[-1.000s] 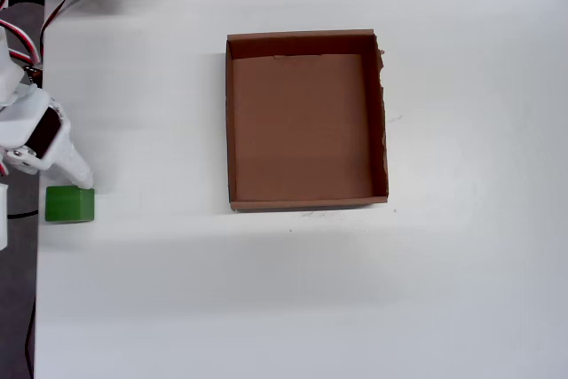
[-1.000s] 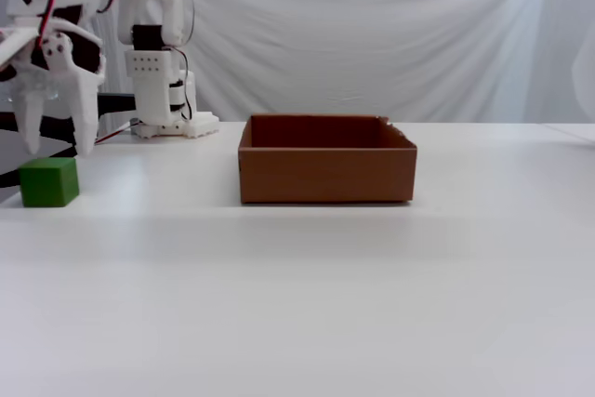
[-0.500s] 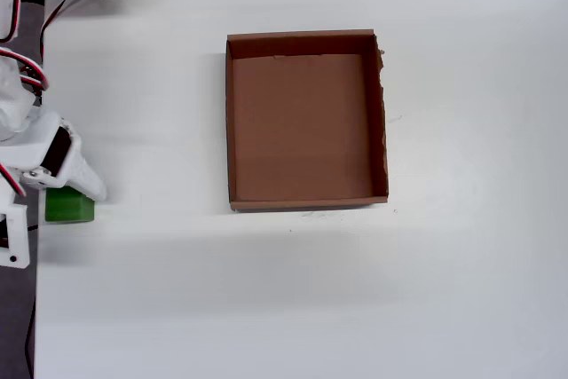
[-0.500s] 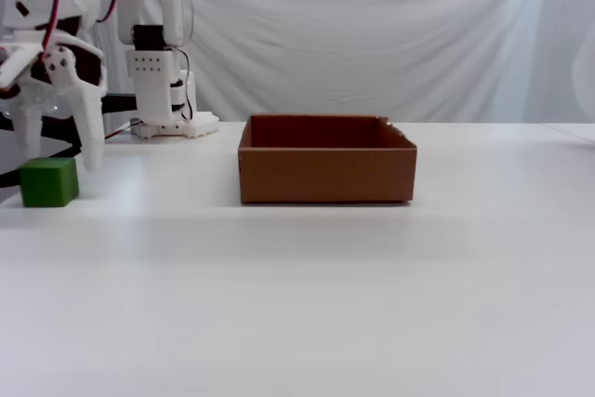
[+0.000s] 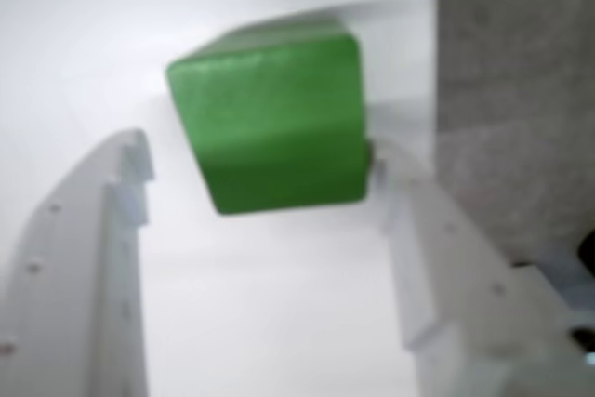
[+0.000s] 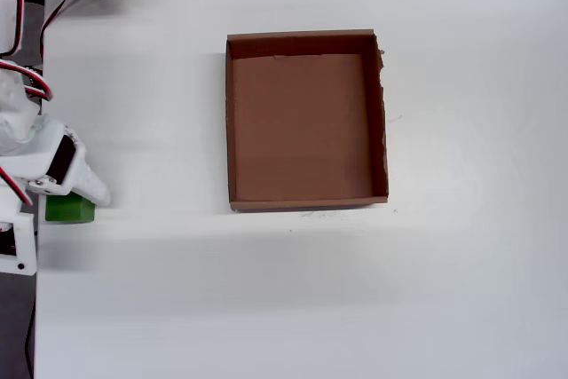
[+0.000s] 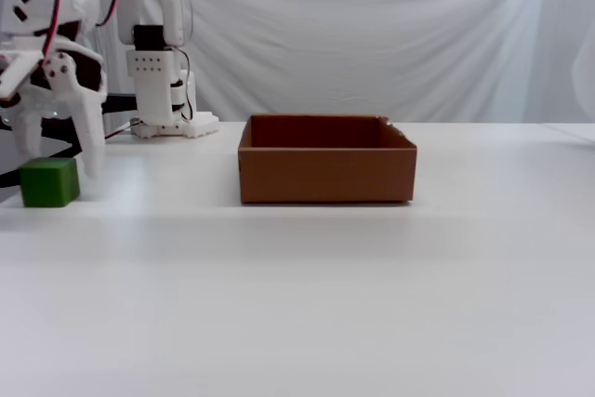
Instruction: Grasp a green cube and put it in a box.
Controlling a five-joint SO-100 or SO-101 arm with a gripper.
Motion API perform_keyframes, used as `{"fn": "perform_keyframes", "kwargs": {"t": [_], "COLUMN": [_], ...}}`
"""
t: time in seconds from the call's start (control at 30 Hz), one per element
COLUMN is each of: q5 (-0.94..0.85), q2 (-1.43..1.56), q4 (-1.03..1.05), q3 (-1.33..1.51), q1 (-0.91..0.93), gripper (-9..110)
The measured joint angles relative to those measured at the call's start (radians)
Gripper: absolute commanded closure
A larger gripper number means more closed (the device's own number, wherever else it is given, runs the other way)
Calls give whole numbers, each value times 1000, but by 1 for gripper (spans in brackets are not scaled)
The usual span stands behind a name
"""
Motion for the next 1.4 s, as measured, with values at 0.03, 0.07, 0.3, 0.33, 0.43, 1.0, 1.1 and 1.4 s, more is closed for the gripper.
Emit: {"fn": "perform_keyframes", "kwargs": {"t": [0.03, 0.07, 0.3, 0.33, 0.43, 1.0, 1.1, 1.4], "q5": [0, 0, -2, -3, -5, -2, 9, 106], "q2": [-8, -20, -38, -38, -40, -15, 28, 104], "q4": [0, 0, -3, -3, -3, 123, 167, 325], "q3": [-5, -12, -14, -15, -20, -100, -110, -183], "q1": [0, 0, -8, -8, -9, -61, -84, -206], "gripper": [75, 75, 80, 81, 82, 86, 87, 89]}}
